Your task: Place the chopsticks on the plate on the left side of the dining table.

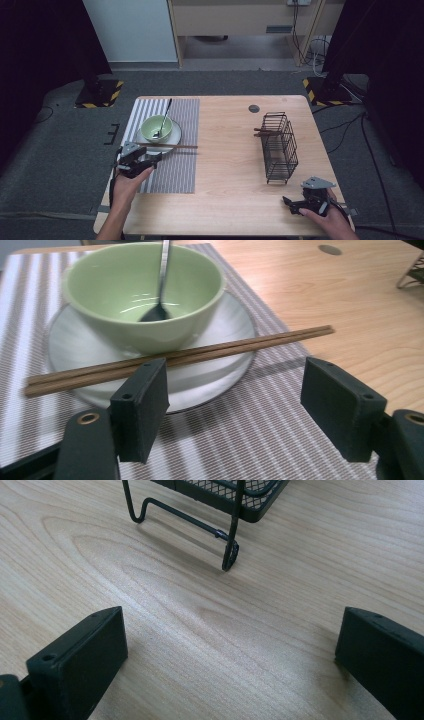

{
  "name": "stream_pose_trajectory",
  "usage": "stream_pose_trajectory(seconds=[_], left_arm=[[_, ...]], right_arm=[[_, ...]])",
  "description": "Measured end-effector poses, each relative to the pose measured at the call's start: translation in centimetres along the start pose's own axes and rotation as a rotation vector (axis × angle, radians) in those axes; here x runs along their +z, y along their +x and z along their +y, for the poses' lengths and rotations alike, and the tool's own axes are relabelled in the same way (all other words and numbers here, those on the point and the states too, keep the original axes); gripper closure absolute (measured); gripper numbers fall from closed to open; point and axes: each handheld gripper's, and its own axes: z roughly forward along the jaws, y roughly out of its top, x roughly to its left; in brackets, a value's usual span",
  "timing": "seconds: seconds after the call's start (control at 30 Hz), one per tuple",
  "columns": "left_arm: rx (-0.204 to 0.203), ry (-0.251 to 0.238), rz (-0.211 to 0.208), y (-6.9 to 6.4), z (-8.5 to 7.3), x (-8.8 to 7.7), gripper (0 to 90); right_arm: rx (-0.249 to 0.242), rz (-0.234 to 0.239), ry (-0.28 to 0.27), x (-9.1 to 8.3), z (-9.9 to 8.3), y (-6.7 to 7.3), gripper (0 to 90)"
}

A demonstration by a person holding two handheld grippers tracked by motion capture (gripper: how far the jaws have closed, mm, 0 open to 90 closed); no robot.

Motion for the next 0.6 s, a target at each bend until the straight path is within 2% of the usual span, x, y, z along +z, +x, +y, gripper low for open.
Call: stream_pose_trajectory(seconds=[0.17, 0.6], left_arm=[[0.015, 0.011, -0.048, -1.6, 0.3, 0.8, 24.4], [0.084, 0.061, -0.134, -6.0, 0.8, 3.4, 21.5]], right_arm=[[0.000, 0.000, 0.000, 0.0, 0.0, 0.0, 0.4], [0.002, 0.000, 0.000, 0.0, 0.0, 0.0, 0.3]])
